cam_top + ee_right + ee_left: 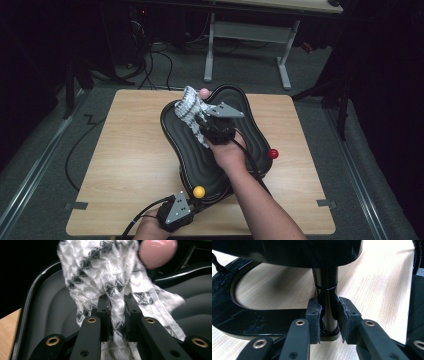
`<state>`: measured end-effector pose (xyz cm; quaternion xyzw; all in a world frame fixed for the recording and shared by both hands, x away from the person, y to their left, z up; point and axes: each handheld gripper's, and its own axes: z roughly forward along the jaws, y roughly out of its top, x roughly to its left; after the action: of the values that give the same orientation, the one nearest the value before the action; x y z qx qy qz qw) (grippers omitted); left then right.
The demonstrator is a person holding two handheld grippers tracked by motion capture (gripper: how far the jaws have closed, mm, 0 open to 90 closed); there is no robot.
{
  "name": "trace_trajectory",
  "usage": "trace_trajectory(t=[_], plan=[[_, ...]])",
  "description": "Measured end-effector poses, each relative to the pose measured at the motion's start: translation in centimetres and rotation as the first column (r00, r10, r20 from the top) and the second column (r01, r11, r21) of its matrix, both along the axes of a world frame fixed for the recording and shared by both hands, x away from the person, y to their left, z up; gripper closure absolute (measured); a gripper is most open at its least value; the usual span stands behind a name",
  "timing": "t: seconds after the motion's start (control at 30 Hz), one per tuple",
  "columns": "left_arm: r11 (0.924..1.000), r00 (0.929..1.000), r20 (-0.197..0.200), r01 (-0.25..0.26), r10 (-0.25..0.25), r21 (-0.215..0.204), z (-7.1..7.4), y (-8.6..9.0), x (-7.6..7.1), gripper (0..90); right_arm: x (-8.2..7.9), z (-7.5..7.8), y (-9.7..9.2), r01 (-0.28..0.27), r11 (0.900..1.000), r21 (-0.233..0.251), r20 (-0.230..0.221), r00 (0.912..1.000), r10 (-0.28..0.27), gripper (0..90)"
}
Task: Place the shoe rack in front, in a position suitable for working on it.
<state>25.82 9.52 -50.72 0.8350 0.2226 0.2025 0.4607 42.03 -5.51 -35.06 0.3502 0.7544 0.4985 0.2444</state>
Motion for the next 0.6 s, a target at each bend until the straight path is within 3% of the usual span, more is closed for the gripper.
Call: trace_trajectory(t=[0.13, 0.33, 0.43, 0.6], plan=[[1.0, 1.0, 0.001, -0.001, 0.001, -0.001, 0.0, 0.0, 0.0, 71.6, -1.5, -0.4, 1.6, -0.077, 0.997, 0.004, -0.003, 0.997, 0.077, 78.5], [1.0, 1.0, 0.002, -0.001, 0.001, -0.001, 0.0, 0.0, 0.0, 71.7, -3.7, -0.8, 4.1, -0.188, 0.9817, -0.028, 0.004, 0.9821, 0.188, 78.2], [1.0, 1.0, 0.001, 0.0, 0.0, 0.0, 0.0, 0.0, 0.0, 71.6, -3.5, -0.8, 3.9, -0.187, 0.9817, -0.037, 0.007, 0.9823, 0.187, 78.2], [1.0, 1.0, 0.002, 0.0, 0.0, -0.003, 0.0, 0.0, 0.0, 71.6, -2.2, -0.6, 1.7, -0.12, 0.9924, -0.028, -0.003, 0.9928, 0.12, 78.3]])
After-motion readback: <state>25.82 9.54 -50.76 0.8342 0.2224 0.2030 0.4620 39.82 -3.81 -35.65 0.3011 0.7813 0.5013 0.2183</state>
